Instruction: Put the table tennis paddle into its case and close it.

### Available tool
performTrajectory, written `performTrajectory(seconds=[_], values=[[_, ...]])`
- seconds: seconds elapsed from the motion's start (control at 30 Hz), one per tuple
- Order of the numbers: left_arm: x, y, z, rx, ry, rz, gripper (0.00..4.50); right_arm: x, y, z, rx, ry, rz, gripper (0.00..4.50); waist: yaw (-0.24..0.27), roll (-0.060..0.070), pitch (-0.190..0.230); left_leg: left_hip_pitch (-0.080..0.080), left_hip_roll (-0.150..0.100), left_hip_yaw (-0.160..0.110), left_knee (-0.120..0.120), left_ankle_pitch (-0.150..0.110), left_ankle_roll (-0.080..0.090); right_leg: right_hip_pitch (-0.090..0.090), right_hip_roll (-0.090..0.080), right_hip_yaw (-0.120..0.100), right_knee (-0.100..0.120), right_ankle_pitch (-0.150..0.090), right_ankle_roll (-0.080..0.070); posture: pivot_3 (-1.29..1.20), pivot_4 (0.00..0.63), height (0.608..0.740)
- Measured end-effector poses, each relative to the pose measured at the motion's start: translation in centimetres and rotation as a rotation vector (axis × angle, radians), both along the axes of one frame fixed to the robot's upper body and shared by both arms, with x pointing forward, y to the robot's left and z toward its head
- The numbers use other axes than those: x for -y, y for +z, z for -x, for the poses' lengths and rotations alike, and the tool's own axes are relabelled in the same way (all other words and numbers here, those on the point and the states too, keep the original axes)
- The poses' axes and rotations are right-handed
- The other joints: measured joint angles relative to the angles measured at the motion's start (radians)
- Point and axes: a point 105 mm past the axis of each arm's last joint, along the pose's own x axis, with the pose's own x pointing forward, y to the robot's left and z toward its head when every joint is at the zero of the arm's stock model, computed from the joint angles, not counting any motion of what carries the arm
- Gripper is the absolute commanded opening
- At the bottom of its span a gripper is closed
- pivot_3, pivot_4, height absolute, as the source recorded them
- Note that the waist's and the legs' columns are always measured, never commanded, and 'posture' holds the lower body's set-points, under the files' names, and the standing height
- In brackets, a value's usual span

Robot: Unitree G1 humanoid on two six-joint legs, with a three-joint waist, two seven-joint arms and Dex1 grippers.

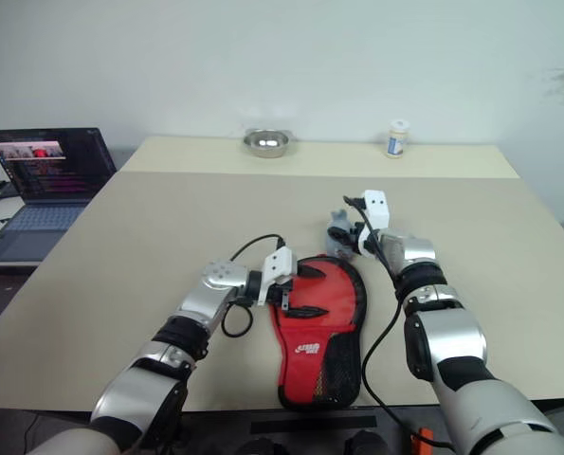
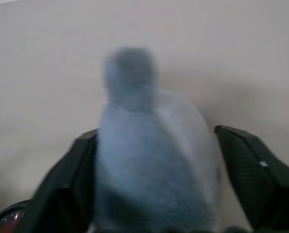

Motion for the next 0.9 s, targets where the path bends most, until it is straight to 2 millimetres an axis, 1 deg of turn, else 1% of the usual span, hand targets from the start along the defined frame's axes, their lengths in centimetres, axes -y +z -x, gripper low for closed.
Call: performTrajectory(seconds=[0.13,0.2,0.27,0.33,0.47,0.53,0.6,0.7,0.77,0.8,0.83,0.9], values=[[0.0,-0.3,-0.1,-0.004,-0.002,0.001,4.50,0.3,-0.1,0.0,0.012,-0.013,0.011,1.56,0.001,0.001,-0.001,0.001,0.000,0.000,0.000,0.000,0.000,0.002,0.000,0.000,0.000,0.000,0.000,0.00,0.150,0.740],[0.1,-0.5,-0.1,-0.011,-0.003,0.003,4.50,0.7,-0.1,0.0,0.022,-0.030,0.019,0.98,0.003,0.001,-0.001,0.003,0.000,0.000,0.000,0.000,0.000,0.003,0.000,-0.001,0.000,0.000,0.000,0.00,0.150,0.740],[0.2,-0.7,-0.2,-0.014,-0.005,0.006,4.50,1.4,-0.1,0.0,0.032,-0.048,0.036,0.58,0.004,0.003,-0.004,0.004,-0.001,0.000,0.000,0.000,0.000,0.005,-0.001,-0.001,-0.001,0.000,0.000,0.00,0.150,0.740],[0.3,-1.0,-0.2,-0.021,-0.002,0.010,4.50,2.7,-0.1,0.1,0.046,-0.074,0.075,0.35,0.007,0.005,-0.007,0.005,-0.002,-0.001,0.000,0.000,0.000,0.006,-0.002,-0.001,-0.001,0.000,0.000,0.00,0.150,0.740],[0.7,-1.4,-0.3,-0.036,0.012,0.022,4.50,6.6,-0.6,1.1,0.058,-0.137,0.166,0.32,0.014,0.010,-0.014,0.008,-0.003,-0.001,0.000,0.000,0.001,0.010,-0.004,-0.002,-0.003,0.000,0.001,0.00,0.150,0.740],[1.0,-1.6,-0.4,-0.046,0.015,0.026,4.50,8.6,-1.1,2.3,0.052,-0.144,0.218,0.31,0.021,0.011,-0.014,0.012,-0.003,-0.002,-0.001,-0.001,0.001,0.015,-0.005,-0.003,-0.004,-0.001,0.001,0.00,0.150,0.740],[1.4,-1.7,-0.4,-0.053,0.019,0.032,4.50,10.1,-1.5,3.8,0.041,-0.140,0.256,0.31,0.030,0.013,-0.015,0.013,-0.003,-0.002,-0.001,-0.001,0.001,0.016,-0.005,-0.003,-0.005,-0.001,0.001,0.00,0.150,0.740],[2.0,-1.8,-0.4,-0.059,0.021,0.037,4.50,11.6,-1.4,6.1,0.030,-0.114,0.327,0.31,0.041,0.015,-0.017,0.013,-0.004,-0.003,-0.001,-0.001,0.002,0.017,-0.005,-0.004,-0.007,-0.001,0.002,0.00,0.150,0.740],[2.5,-1.9,-0.3,-0.061,0.019,0.045,4.50,12.7,-1.3,8.1,0.008,-0.090,0.371,0.31,0.055,0.015,-0.017,0.013,-0.005,-0.003,-0.001,-0.002,0.003,0.018,-0.005,-0.005,-0.009,-0.002,0.003,0.00,0.150,0.740],[2.7,-1.9,-0.3,-0.062,0.017,0.046,4.50,12.9,-1.3,9.0,-0.005,-0.069,0.382,0.31,0.058,0.015,-0.017,0.012,-0.005,-0.003,-0.001,-0.003,0.004,0.018,-0.006,-0.005,-0.009,-0.003,0.004,0.00,0.150,0.740],[3.0,-1.9,-0.3,-0.065,0.013,0.045,4.50,13.0,-1.3,10.3,-0.021,-0.037,0.400,0.31,0.063,0.016,-0.017,0.012,-0.006,-0.004,-0.001,-0.003,0.005,0.019,-0.007,-0.006,-0.011,-0.003,0.005,0.00,0.150,0.740],[3.5,-2.0,-0.2,-0.071,0.009,0.048,4.50,12.5,-1.3,13.1,-0.056,0.047,0.434,0.31,0.066,0.018,-0.020,0.010,-0.006,-0.004,-0.001,-0.004,0.007,0.020,-0.010,-0.007,-0.017,-0.002,0.006,0.00,0.150,0.740]])
